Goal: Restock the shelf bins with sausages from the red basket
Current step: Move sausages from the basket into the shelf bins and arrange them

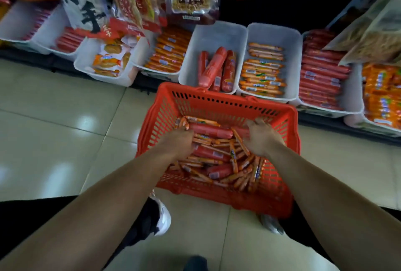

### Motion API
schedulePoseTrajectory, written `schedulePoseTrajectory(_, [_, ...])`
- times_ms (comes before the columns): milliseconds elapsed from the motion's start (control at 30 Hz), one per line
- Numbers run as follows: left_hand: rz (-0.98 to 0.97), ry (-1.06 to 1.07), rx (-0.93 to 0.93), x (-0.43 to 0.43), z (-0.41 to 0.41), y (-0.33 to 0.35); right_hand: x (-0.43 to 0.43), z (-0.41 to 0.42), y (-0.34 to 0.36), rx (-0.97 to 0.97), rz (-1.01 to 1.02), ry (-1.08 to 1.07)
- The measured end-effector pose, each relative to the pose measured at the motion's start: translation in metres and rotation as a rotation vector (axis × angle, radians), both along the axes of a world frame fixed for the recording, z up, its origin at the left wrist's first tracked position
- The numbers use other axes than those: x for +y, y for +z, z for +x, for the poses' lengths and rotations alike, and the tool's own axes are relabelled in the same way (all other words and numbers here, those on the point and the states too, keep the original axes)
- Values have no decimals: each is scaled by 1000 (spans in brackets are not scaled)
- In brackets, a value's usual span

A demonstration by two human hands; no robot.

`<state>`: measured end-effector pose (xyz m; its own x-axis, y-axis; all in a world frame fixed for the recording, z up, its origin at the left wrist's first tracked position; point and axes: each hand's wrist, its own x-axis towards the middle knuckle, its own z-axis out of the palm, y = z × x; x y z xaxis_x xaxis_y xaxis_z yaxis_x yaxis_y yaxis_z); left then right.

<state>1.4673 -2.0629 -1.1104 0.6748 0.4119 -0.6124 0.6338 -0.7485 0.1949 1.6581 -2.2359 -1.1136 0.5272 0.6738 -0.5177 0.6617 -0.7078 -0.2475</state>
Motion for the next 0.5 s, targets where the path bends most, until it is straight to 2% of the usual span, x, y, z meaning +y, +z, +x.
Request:
schedulePoseTrajectory(233, [-97,56,111,-5,-5,-70,3,-16,-76,122,-182,27])
schedulePoseTrajectory(400, [-107,38,104,-2,4,-115,27,-16,-116,97,-183,47])
schedulePoseTrajectory(500, [-37,19,42,-1,7,-132,38,-11,-129,28,-203,-53])
